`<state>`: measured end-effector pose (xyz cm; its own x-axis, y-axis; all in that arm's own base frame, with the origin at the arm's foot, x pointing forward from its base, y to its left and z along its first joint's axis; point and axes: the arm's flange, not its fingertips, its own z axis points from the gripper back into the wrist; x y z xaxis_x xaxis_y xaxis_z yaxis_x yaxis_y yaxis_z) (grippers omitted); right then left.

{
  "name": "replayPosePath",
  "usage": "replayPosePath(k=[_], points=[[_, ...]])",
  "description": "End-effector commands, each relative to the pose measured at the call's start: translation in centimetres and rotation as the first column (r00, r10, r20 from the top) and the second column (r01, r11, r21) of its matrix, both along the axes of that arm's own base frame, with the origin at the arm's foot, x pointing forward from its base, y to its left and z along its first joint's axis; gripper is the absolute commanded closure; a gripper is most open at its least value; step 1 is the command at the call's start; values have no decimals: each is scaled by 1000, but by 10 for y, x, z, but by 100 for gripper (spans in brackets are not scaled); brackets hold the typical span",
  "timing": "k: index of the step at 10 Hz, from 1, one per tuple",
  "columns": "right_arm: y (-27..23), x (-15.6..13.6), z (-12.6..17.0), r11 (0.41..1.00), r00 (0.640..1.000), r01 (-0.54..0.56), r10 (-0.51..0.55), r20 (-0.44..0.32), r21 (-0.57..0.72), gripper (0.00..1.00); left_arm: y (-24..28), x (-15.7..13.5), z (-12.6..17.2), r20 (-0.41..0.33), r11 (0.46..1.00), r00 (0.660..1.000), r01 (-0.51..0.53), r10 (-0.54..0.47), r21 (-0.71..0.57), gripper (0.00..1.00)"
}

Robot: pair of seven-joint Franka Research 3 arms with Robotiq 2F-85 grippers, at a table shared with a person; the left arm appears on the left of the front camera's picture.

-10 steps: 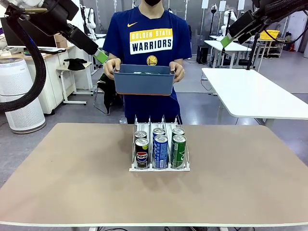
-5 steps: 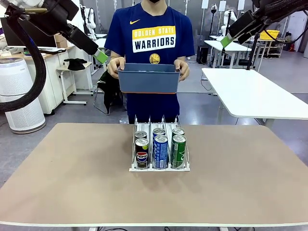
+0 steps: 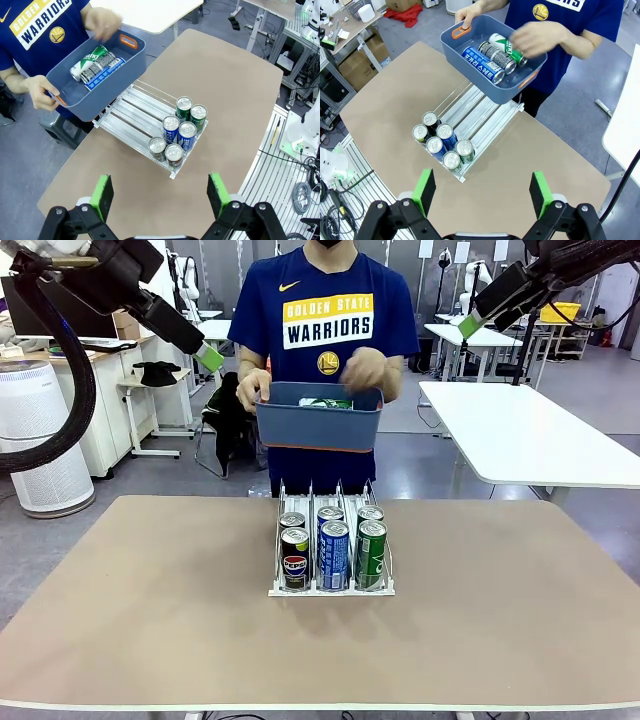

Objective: Fill the beverage cans into the dispenser.
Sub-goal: Pick up the Sprite handed by the human.

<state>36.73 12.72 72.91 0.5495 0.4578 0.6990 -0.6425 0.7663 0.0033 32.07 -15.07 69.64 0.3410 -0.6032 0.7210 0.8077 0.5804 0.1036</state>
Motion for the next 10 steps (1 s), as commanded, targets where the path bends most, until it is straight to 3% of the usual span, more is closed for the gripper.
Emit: replayPosePath(k=[1, 10], points=[[0, -1, -1, 1000, 1000, -2, 2, -3, 4, 0, 1, 1, 0, 2, 1000, 1000, -9, 9, -6, 0], [0, -1, -1, 1000, 1000, -2, 2, -3, 4, 0, 1, 1, 0, 2, 1000, 1000, -9, 9, -6, 0]])
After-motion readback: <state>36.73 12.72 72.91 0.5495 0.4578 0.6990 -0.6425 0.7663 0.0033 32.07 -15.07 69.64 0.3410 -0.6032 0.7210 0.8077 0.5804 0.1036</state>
